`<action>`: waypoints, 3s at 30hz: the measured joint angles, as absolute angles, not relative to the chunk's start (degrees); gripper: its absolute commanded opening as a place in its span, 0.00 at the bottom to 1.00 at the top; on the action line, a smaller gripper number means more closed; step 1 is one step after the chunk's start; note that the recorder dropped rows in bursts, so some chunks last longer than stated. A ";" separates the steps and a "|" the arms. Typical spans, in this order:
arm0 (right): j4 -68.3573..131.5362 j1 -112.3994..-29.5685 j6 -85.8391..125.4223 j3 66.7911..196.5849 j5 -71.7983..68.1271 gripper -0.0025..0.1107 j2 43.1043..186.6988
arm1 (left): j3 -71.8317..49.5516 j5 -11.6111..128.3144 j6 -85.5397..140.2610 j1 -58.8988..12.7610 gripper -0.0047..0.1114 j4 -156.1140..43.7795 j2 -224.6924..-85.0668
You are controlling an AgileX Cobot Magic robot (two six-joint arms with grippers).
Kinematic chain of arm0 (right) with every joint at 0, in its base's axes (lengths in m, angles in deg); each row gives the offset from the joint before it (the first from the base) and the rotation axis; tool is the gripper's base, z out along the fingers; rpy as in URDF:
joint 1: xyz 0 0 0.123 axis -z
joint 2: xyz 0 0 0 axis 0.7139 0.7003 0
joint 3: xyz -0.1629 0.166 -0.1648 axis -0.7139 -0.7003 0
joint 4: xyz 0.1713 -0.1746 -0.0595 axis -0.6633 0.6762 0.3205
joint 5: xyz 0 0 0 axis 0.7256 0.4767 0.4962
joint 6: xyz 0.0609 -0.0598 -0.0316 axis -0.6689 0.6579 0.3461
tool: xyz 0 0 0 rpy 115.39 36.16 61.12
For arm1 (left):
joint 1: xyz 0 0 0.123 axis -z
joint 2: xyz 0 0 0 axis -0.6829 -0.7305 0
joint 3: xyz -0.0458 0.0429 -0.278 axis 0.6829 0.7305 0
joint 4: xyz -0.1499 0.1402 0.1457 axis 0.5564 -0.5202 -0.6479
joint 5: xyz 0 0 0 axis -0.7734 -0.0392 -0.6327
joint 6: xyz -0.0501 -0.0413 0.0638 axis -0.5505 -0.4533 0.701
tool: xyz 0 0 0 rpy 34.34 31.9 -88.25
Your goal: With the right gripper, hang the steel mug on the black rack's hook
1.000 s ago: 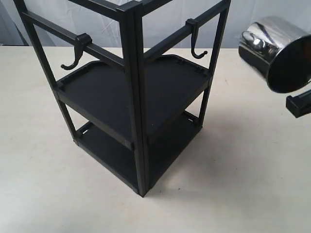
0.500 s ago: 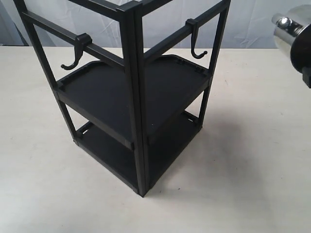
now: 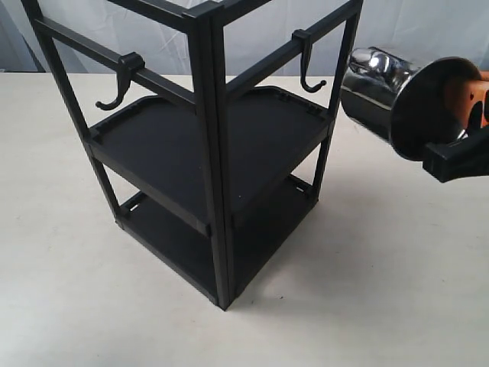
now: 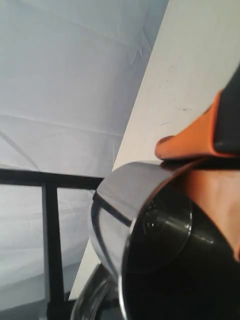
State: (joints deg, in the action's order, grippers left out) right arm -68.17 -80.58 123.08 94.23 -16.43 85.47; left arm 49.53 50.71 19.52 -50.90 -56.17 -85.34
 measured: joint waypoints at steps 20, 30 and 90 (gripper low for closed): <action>-69.07 -80.40 136.74 99.46 -59.47 0.01 91.97 | 49.53 50.71 19.52 -50.90 0.05 -56.17 -85.34; -69.43 -80.40 139.83 103.07 -66.36 0.01 97.00 | 49.53 50.71 19.52 -50.90 0.05 -56.17 -85.34; -67.81 -84.31 107.74 84.11 7.71 0.01 86.05 | 49.53 50.71 19.52 -50.90 0.05 -56.17 -85.34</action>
